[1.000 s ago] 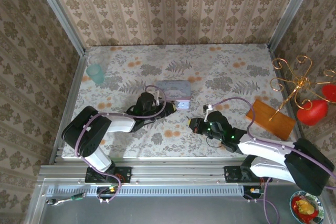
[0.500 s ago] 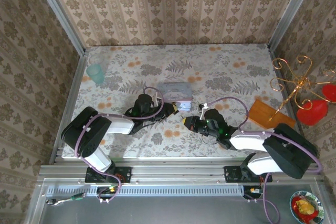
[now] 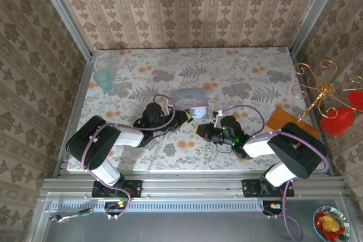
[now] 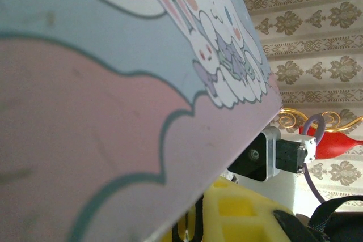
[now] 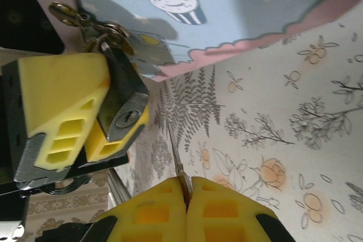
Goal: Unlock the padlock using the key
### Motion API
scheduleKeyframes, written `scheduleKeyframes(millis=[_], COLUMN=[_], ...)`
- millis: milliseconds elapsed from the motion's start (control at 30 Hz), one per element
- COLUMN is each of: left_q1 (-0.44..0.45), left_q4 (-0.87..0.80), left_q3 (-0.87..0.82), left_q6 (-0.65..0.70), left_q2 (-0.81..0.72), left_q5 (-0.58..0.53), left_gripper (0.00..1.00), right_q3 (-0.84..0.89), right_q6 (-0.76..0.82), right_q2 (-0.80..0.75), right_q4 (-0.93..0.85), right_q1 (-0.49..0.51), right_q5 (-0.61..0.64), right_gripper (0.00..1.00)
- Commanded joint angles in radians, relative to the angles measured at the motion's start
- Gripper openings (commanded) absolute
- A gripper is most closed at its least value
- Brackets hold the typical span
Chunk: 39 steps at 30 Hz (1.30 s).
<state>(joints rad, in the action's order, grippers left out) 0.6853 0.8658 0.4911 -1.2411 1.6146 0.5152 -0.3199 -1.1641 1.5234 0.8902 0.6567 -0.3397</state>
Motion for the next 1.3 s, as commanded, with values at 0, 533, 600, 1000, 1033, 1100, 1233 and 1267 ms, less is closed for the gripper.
scheduleKeyframes(millis=[0, 533, 600, 1000, 1033, 1100, 1233, 1267], left_q1=[-0.011, -0.02, -0.021, -0.015, -0.013, -0.011, -0.009, -0.008], left_q4=[0.078, 0.132, 0.132, 0.121, 0.115, 0.106, 0.097, 0.088], left_q3=[-0.003, -0.013, -0.014, -0.02, -0.019, -0.016, -0.012, -0.01], left_q6=[-0.018, -0.044, -0.043, -0.046, -0.043, -0.041, -0.042, -0.04], left_q2=[-0.011, 0.013, 0.012, -0.013, -0.015, -0.019, -0.033, -0.039], left_q5=[0.035, 0.043, 0.042, 0.042, 0.042, 0.044, 0.047, 0.047], left_gripper=[0.0, 0.0, 0.0, 0.0, 0.0, 0.0, 0.0, 0.0], right_q3=[-0.027, -0.027, -0.024, -0.015, -0.014, -0.013, -0.015, -0.013], right_q6=[-0.021, -0.017, -0.018, -0.022, -0.025, -0.033, -0.032, -0.034], right_q2=[0.011, -0.037, -0.04, -0.058, -0.057, -0.058, -0.061, -0.06], right_q4=[0.085, 0.061, 0.067, 0.058, 0.06, 0.071, 0.057, 0.058], right_q1=[-0.008, -0.025, -0.025, -0.035, -0.037, -0.037, -0.039, -0.04], right_q5=[-0.036, -0.053, -0.055, -0.029, -0.03, -0.026, -0.017, -0.014], right_gripper=[0.0, 0.0, 0.0, 0.0, 0.0, 0.0, 0.0, 0.0])
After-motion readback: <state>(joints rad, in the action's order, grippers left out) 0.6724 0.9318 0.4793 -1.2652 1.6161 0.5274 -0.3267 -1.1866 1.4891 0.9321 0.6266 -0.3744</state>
